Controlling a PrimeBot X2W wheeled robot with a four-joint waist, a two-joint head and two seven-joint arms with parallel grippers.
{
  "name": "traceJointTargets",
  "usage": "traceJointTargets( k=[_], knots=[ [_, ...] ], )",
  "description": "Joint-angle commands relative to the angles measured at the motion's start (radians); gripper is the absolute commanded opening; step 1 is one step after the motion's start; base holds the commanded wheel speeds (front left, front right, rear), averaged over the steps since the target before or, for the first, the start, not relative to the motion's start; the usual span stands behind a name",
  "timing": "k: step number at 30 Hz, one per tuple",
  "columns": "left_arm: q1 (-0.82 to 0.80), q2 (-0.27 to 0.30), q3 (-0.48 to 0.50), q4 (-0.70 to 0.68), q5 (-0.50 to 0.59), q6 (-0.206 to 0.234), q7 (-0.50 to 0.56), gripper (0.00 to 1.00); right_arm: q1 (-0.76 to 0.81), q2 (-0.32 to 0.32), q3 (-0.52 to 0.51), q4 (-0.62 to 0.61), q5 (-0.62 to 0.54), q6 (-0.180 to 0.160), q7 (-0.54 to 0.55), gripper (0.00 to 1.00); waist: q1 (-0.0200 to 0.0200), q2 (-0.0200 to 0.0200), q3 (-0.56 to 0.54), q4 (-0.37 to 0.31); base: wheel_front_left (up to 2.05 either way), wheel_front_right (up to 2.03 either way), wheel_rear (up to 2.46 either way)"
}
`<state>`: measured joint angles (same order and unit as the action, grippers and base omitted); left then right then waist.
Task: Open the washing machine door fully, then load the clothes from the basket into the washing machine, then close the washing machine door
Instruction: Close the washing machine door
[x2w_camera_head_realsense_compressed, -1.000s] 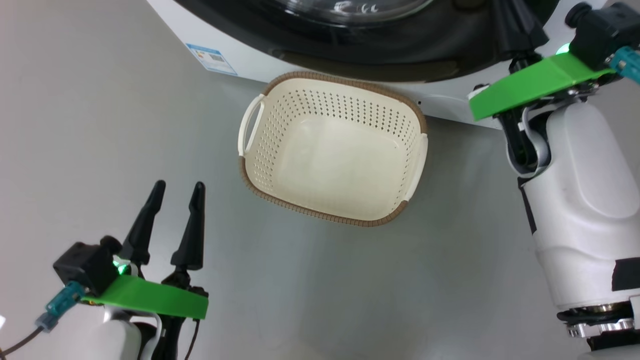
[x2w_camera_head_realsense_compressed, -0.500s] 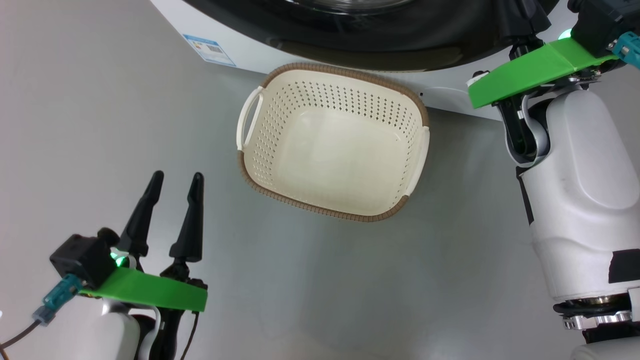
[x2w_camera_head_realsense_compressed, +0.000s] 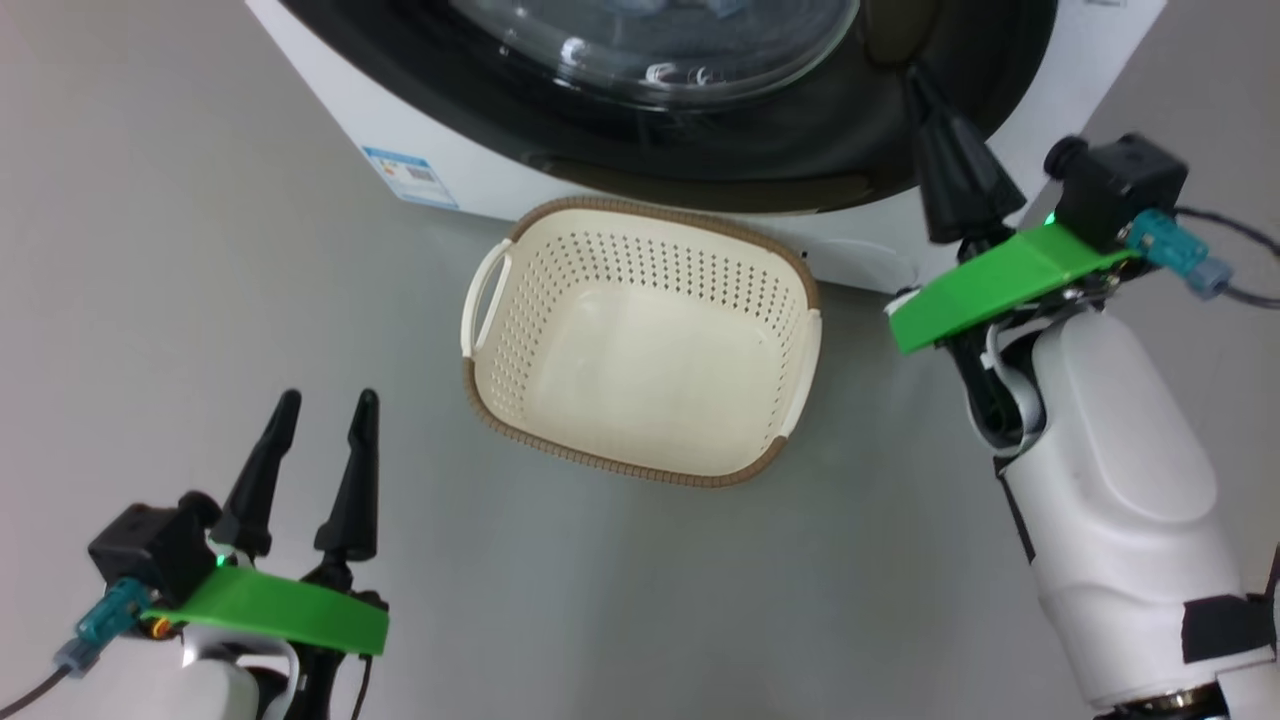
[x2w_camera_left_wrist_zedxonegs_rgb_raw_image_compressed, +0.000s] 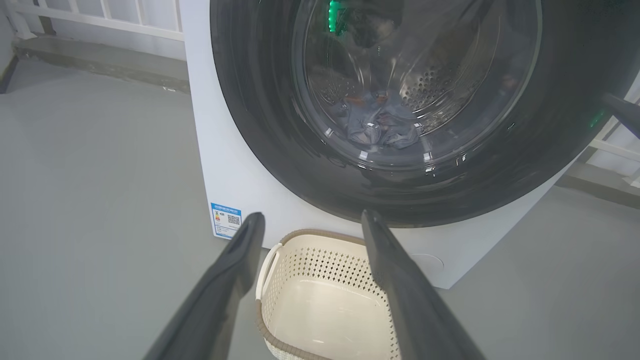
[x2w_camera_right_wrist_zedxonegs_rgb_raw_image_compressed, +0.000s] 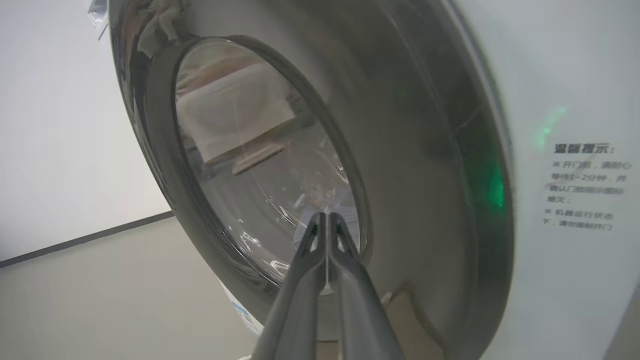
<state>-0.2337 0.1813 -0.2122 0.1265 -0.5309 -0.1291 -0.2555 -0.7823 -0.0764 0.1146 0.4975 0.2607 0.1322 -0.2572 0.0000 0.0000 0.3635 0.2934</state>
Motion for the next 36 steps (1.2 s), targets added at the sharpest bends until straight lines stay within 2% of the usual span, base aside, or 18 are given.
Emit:
traceJointTargets(
  k=[1,15,36],
  knots=[
    [0.007,0.037,0.043,-0.014,0.008,-0.002,-0.006,1.00,0.022,0.025,0.024,-0.030,0.015,-0.002,-0.005,1.00,0.0000,0.0000,-0.029,-0.021,0.00,0.00,0.00],
    [0.116,0.073,0.095,0.037,0.010,-0.002,-0.006,1.00,0.252,0.026,0.045,-0.047,0.057,-0.002,-0.005,1.00,0.0000,0.0000,-0.188,-0.126,0.00,0.00,0.00],
    [0.185,0.109,0.142,0.059,0.010,-0.002,-0.006,1.00,0.442,0.011,0.009,-0.085,0.067,-0.002,-0.005,1.00,0.0000,0.0000,-0.279,-0.264,0.00,0.00,0.00]
  ],
)
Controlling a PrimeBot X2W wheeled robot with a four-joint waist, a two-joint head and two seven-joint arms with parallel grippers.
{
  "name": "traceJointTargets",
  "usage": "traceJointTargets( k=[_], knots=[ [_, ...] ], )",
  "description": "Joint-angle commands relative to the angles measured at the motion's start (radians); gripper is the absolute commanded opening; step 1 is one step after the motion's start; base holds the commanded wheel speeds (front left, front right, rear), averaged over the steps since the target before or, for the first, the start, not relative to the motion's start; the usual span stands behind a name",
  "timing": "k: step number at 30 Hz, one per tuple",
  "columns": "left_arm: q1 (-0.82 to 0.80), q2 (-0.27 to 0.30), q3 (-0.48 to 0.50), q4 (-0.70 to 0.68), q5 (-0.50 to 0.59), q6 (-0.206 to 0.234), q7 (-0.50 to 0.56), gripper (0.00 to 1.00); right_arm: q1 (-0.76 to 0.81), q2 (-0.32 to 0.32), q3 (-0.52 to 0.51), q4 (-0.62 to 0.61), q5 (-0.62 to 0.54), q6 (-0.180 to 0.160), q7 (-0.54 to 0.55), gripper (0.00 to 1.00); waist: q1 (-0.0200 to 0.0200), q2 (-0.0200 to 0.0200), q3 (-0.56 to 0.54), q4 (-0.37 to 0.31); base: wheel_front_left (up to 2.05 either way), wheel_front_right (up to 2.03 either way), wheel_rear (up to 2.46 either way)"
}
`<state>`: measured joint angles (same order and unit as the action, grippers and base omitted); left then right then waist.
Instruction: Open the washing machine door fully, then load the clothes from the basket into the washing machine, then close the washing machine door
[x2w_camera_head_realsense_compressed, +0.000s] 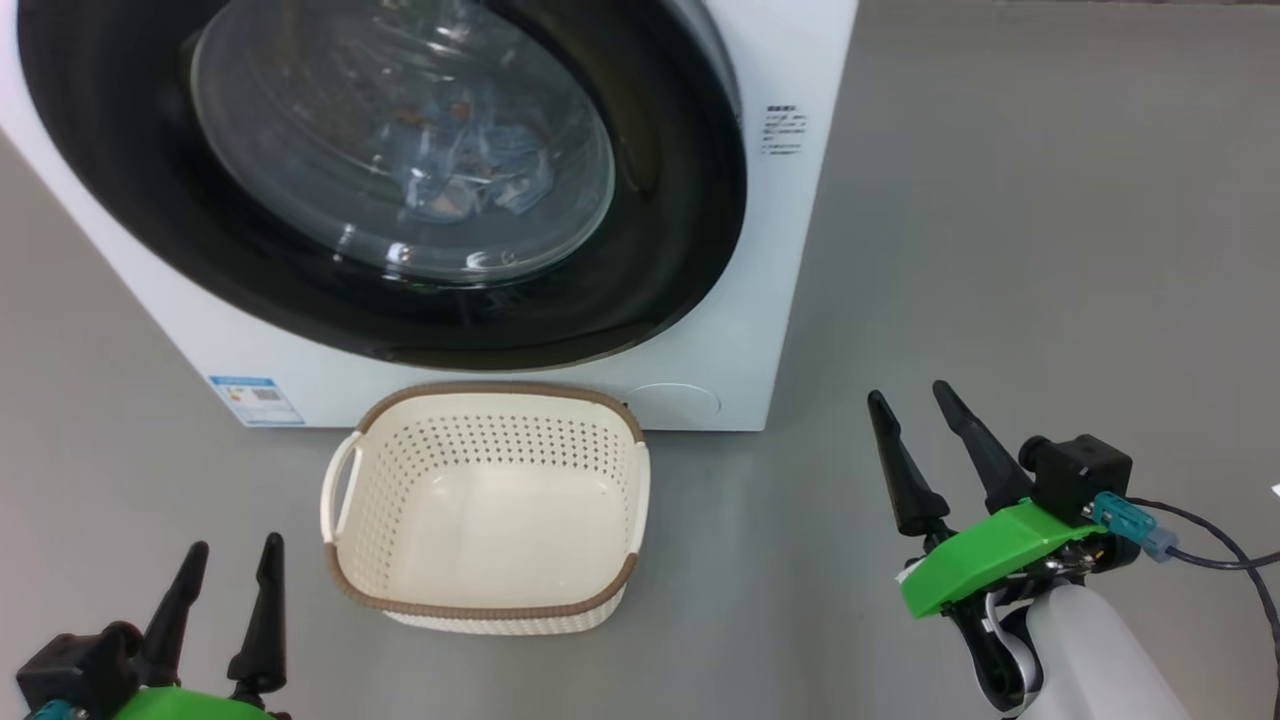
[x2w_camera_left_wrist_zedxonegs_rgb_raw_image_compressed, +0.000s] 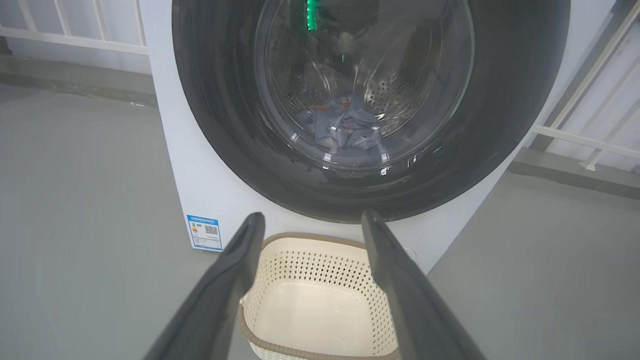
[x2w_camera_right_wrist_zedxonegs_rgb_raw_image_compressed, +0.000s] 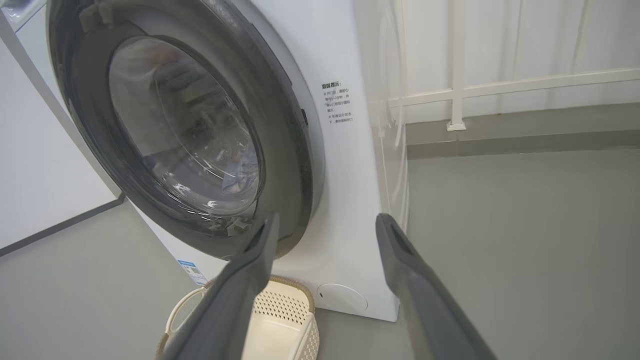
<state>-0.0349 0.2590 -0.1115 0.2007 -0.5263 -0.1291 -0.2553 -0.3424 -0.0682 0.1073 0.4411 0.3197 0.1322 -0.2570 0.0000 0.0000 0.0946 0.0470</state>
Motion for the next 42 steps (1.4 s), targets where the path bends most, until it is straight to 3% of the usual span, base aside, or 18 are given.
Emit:
traceJointTargets(
  k=[1,21,42],
  knots=[
    [-0.013,0.032,0.045,-0.014,0.005,-0.002,-0.006,1.00,0.008,0.002,0.014,-0.030,0.008,-0.002,-0.005,1.00,0.0000,0.0000,-0.012,-0.024,0.00,0.00,0.00],
    [0.009,0.050,0.082,-0.016,0.002,-0.002,-0.006,1.00,0.097,-0.011,-0.032,-0.053,0.000,-0.002,-0.005,1.00,0.0000,0.0000,-0.015,-0.116,0.00,0.00,0.00],
    [0.043,0.034,0.123,-0.023,0.040,-0.002,-0.006,1.00,0.134,-0.013,-0.047,-0.048,-0.002,-0.002,-0.005,1.00,0.0000,0.0000,-0.043,-0.137,0.00,0.00,0.00]
  ],
)
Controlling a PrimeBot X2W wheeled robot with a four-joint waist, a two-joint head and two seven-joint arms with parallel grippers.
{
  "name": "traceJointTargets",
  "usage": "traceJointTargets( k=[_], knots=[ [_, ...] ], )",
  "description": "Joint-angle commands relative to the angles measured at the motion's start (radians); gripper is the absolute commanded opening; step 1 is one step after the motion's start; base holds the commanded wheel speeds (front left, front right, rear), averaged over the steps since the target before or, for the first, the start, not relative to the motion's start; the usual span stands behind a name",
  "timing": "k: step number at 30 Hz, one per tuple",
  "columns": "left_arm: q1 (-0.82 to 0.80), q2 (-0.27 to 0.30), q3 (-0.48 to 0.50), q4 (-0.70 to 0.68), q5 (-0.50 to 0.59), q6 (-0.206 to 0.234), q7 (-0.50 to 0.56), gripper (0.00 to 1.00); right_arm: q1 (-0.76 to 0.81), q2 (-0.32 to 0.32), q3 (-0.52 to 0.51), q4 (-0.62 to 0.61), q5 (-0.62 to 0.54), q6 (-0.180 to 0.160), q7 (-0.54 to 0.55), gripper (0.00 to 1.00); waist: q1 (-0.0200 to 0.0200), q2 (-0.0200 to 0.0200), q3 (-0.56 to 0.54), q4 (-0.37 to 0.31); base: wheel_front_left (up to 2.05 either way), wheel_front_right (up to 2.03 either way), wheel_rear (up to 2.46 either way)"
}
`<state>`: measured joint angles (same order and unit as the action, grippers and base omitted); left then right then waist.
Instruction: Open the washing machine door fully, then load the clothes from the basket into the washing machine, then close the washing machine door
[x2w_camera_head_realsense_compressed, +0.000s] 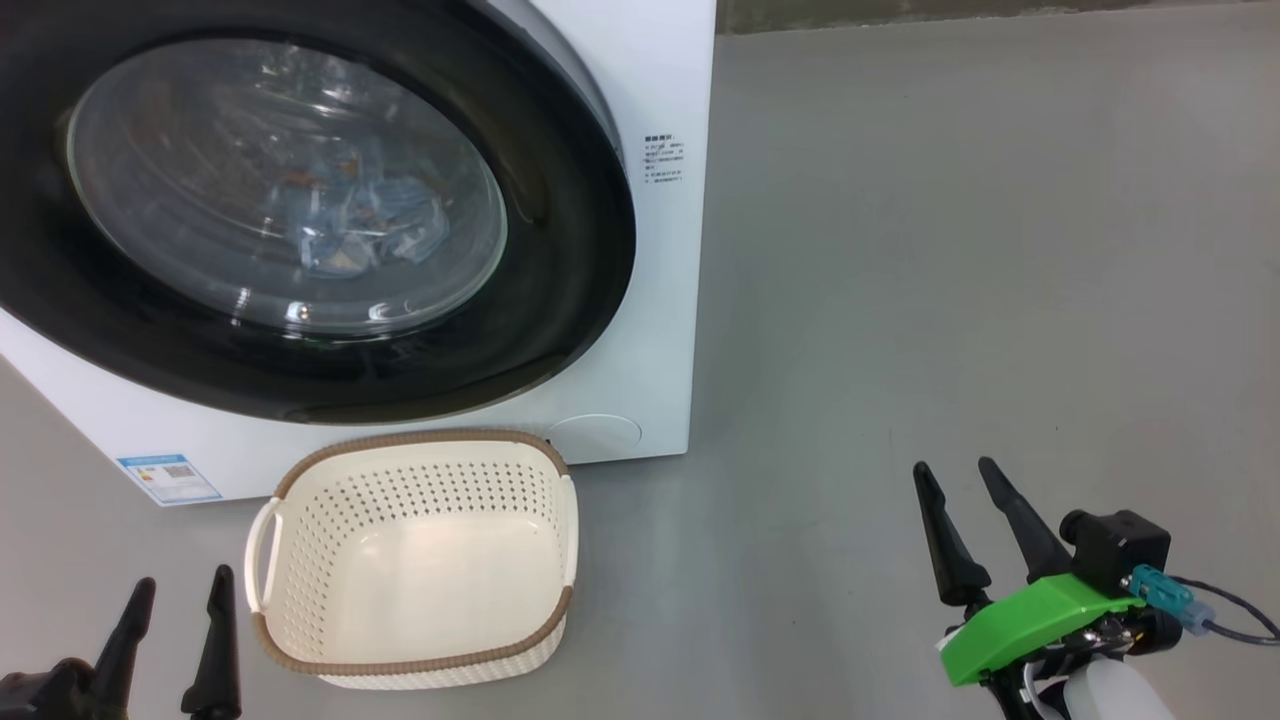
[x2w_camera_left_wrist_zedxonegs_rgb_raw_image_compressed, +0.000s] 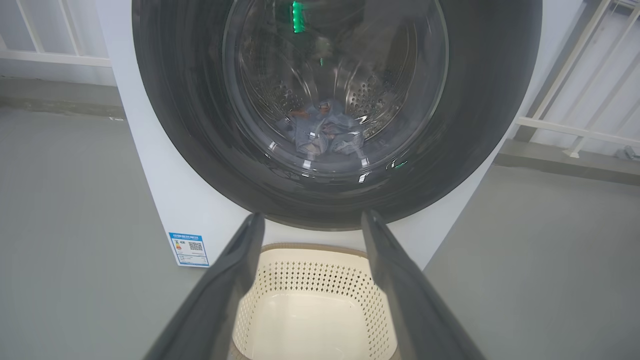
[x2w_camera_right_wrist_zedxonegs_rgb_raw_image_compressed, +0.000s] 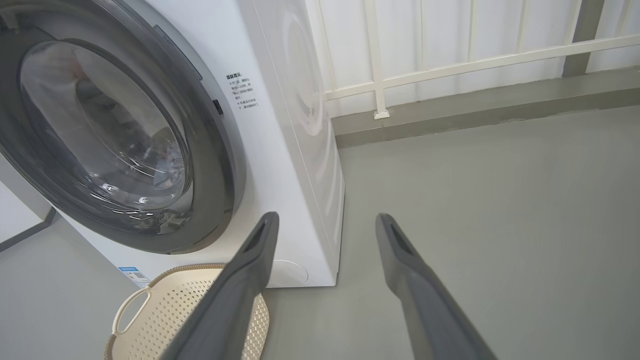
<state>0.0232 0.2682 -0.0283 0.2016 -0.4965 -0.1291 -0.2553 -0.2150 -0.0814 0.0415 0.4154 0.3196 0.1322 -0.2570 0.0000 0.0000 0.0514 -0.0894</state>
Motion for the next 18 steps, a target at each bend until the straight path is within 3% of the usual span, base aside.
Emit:
traceJointTargets(
  k=[1,10,11,18],
  knots=[
    [-0.014,0.024,0.039,-0.025,0.011,-0.002,-0.006,1.00,0.007,0.000,0.019,-0.023,-0.002,-0.002,-0.005,1.00,0.0000,0.0000,-0.001,-0.001,0.00,0.00,0.00],
    [-0.011,0.020,0.048,-0.023,0.031,-0.002,-0.006,1.00,0.012,0.002,0.023,-0.025,-0.002,-0.002,-0.005,1.00,0.0000,0.0000,-0.005,-0.005,0.00,0.00,0.00],
    [0.002,-0.001,0.008,-0.001,0.028,0.000,0.000,0.00,0.013,0.001,0.001,0.000,0.000,0.000,0.000,0.00,0.0000,0.0000,-0.005,-0.006,0.00,0.00,0.00],
    [0.008,-0.048,-0.003,0.037,-0.007,0.000,0.011,0.00,0.031,0.010,-0.001,0.038,0.038,0.000,0.013,0.00,0.0006,0.0000,-0.006,-0.003,0.00,0.00,0.00]
  ],
)
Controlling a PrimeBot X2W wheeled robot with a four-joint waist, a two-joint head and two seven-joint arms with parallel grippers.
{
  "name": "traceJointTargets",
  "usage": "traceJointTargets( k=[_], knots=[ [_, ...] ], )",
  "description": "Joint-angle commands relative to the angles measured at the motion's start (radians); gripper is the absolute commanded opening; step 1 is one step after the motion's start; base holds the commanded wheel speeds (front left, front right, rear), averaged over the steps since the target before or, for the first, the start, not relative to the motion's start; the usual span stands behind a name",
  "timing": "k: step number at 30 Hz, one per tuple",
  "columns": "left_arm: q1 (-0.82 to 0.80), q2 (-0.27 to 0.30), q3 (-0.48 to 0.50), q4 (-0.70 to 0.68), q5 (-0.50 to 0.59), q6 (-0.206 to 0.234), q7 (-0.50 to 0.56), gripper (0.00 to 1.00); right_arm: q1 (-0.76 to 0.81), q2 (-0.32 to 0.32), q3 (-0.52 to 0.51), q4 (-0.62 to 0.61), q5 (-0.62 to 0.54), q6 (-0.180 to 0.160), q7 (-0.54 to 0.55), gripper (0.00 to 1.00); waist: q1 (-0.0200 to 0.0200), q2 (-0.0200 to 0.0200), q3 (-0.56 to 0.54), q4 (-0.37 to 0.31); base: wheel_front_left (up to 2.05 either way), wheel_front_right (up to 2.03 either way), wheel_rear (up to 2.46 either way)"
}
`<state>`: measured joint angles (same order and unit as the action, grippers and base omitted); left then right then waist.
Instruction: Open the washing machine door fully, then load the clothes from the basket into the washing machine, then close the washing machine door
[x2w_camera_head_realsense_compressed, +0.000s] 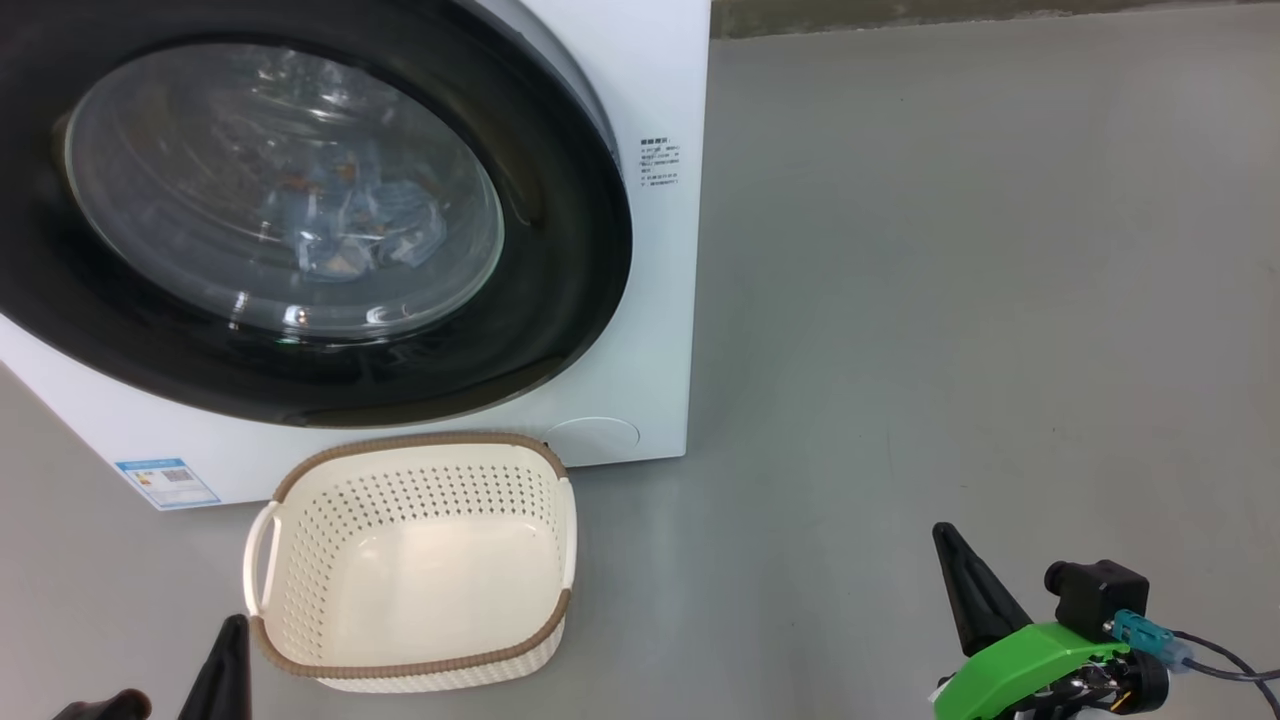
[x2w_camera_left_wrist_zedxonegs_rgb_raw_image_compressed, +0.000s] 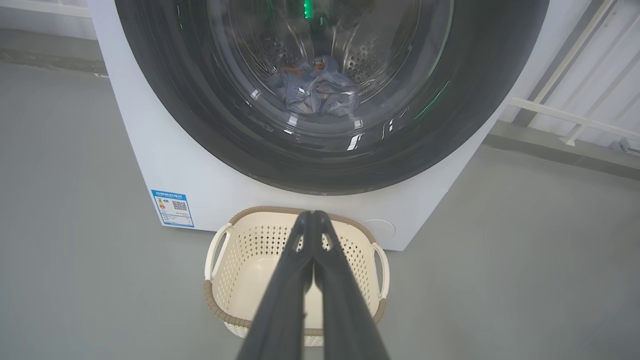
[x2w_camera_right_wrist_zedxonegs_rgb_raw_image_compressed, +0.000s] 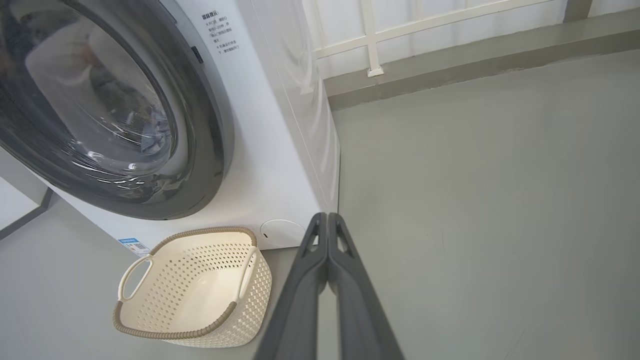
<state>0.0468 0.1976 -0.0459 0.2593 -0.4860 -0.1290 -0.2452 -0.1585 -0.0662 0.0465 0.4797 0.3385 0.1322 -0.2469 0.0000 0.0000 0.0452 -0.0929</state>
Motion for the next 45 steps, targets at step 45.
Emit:
traceJointTargets(
  k=[45],
  knots=[
    [-0.067,-0.039,0.067,-0.017,-0.418,-0.001,0.131,0.00,0.003,0.003,-0.061,-0.102,0.473,-0.001,0.132,0.00,0.0000,0.0000,-0.015,0.034,0.00,0.00,0.00]
  ],
)
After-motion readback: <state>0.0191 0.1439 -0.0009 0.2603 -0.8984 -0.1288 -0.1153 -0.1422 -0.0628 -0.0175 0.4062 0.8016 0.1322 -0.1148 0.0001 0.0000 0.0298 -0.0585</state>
